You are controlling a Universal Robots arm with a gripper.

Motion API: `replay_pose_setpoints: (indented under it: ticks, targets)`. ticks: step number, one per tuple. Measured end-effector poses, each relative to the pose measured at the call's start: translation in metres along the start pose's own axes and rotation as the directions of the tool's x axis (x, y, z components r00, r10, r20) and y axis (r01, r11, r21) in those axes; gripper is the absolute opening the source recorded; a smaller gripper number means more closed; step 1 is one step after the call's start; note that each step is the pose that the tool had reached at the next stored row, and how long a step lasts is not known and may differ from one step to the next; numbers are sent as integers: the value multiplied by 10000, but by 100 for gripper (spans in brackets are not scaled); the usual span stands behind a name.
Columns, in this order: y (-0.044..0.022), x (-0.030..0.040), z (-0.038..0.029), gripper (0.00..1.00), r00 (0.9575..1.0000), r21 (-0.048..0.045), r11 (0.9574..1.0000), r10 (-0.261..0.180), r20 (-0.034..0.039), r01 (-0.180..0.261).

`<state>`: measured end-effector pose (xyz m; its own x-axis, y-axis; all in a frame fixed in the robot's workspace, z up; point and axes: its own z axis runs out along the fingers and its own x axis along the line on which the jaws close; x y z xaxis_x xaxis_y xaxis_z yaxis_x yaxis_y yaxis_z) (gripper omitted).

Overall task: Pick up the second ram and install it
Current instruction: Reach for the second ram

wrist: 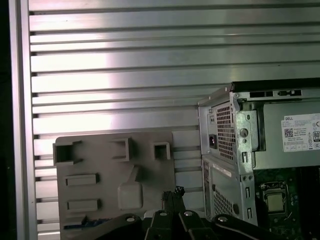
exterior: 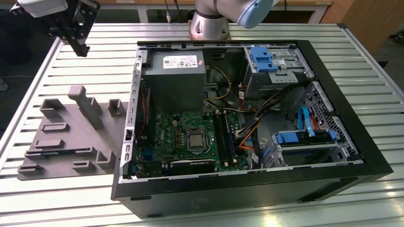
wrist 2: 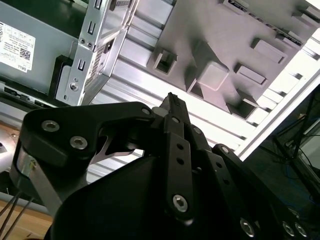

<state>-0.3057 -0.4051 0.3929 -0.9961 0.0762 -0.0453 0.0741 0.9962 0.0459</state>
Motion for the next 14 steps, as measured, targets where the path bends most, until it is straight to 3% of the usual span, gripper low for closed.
replay_pose_setpoints:
  ticks: [14]
  targets:
    - [-32, 173, -9, 11, 10000, -3, 10000, -1, 33, 1]
